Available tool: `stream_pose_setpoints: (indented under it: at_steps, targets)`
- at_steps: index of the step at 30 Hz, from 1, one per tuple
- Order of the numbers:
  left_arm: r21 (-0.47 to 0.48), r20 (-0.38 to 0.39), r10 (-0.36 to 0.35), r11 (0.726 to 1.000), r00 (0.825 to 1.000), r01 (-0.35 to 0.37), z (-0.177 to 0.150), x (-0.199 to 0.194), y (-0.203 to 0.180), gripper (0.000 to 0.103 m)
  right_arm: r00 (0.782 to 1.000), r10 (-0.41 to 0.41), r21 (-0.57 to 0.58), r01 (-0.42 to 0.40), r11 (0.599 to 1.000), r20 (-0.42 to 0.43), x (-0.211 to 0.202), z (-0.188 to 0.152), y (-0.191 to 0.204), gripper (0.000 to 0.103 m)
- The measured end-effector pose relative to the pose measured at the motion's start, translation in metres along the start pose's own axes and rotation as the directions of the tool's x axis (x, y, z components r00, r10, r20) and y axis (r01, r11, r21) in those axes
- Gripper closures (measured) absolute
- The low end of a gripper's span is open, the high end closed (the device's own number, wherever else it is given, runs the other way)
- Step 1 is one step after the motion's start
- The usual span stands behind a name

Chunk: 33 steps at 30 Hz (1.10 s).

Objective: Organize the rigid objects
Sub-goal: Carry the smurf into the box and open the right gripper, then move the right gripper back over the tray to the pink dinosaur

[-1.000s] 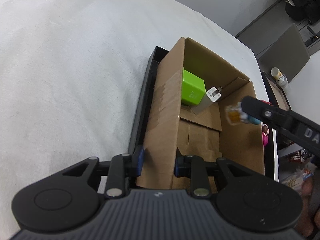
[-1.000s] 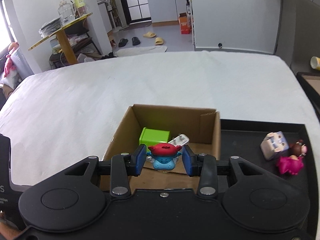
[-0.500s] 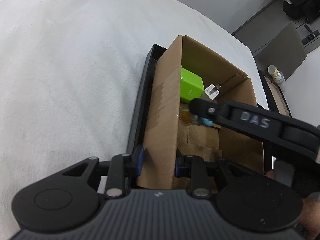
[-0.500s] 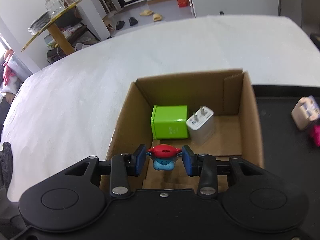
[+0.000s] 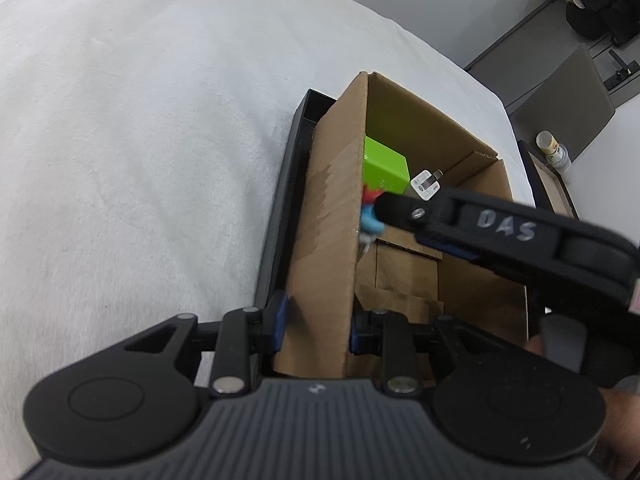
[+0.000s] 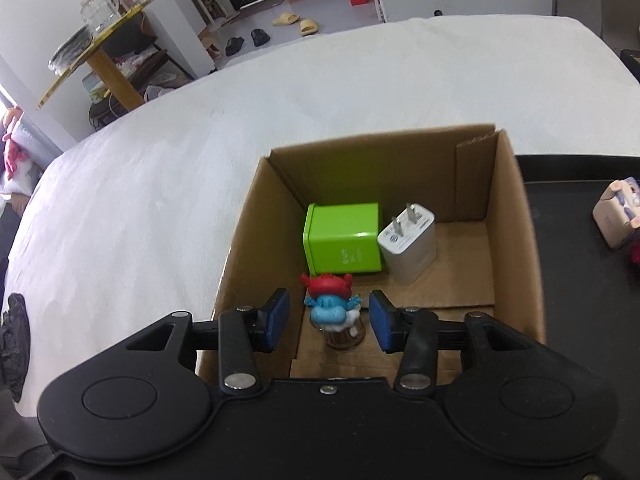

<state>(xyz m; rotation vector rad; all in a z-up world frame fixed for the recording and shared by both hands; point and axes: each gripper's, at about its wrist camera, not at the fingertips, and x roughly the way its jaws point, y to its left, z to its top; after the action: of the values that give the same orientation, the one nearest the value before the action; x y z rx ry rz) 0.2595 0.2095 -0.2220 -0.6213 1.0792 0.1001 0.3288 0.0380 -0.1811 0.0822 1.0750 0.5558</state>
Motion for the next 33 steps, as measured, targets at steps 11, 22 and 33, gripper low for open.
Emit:
stream_pose_setpoints:
  at_steps: [11,22,33]
  targets:
    - [-0.012,0.007,0.017,1.000,1.000,-0.017,-0.001,0.001,-0.002,0.075,0.998,-0.021,-0.022,0.022,1.000,0.051,-0.037,0.008,-0.013,0.058]
    - [-0.025,0.012,0.039,0.999,0.999,-0.039,0.000,0.001,-0.006,0.075,0.994,-0.064,-0.003,0.065,0.998,0.087,-0.062,0.006,-0.042,0.058]
    - [-0.022,0.015,0.061,0.998,0.998,-0.061,-0.001,0.003,-0.011,0.076,0.988,-0.108,0.019,0.106,0.994,0.108,-0.081,0.004,-0.078,0.054]
